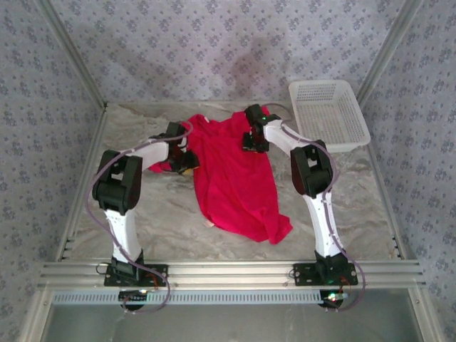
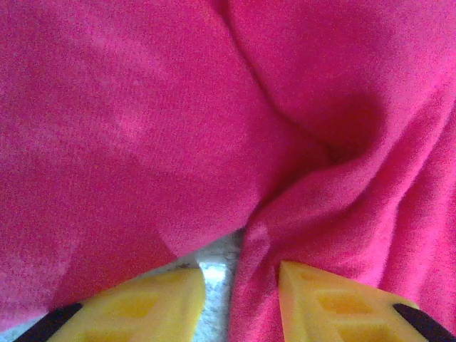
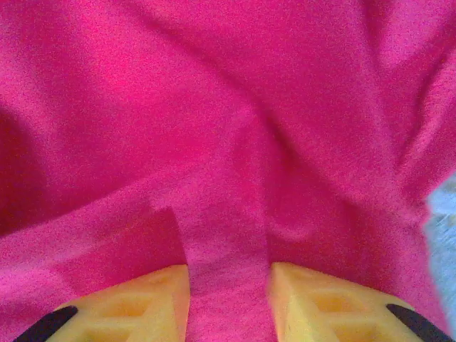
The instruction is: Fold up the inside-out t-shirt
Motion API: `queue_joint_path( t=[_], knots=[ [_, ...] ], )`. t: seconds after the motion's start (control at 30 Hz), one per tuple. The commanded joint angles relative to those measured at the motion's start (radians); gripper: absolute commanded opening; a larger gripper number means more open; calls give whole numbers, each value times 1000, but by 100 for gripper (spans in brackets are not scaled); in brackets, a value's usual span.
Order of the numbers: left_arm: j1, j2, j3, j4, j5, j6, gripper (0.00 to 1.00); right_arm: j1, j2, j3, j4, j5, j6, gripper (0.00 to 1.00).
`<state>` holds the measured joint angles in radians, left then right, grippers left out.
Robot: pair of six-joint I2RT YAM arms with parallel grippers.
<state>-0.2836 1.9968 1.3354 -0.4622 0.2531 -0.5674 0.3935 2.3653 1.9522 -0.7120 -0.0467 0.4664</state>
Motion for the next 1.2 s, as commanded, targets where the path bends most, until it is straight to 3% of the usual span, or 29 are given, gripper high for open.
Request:
queue_joint_path(
  t=[0.0, 0.27, 0.43, 0.53, 0.63, 0.8, 0.9, 1.07, 1.17],
  knots=[
    [88, 132, 144, -30, -85, 42, 35, -47, 60, 47, -100, 32, 40, 38],
    [237, 485, 736, -346, -144, 78, 32, -101, -24, -72, -127, 130, 37, 38],
    [219, 455, 877, -368, -167, 104, 31, -88, -86, -11, -143, 126, 1, 41],
    [172, 285, 728, -293, -195, 137, 32, -63, -133, 27, -168, 100, -38, 45],
    [125, 54, 422, -223, -202, 129, 33, -15, -222, -36, -198, 98, -69, 48],
    [65, -344, -182, -60, -125, -13, 33, 73, -460, -365, -139, 89, -69, 50],
    [-19, -504, -424, 8, -70, -103, 33, 121, -590, -554, -98, 45, -43, 51],
    [-234, -643, -624, 139, -59, -254, 36, 198, -724, -728, -75, 16, -2, 57],
    [-284, -667, -684, 215, -82, -322, 40, 230, -775, -822, -43, 1, 34, 59]
  ],
)
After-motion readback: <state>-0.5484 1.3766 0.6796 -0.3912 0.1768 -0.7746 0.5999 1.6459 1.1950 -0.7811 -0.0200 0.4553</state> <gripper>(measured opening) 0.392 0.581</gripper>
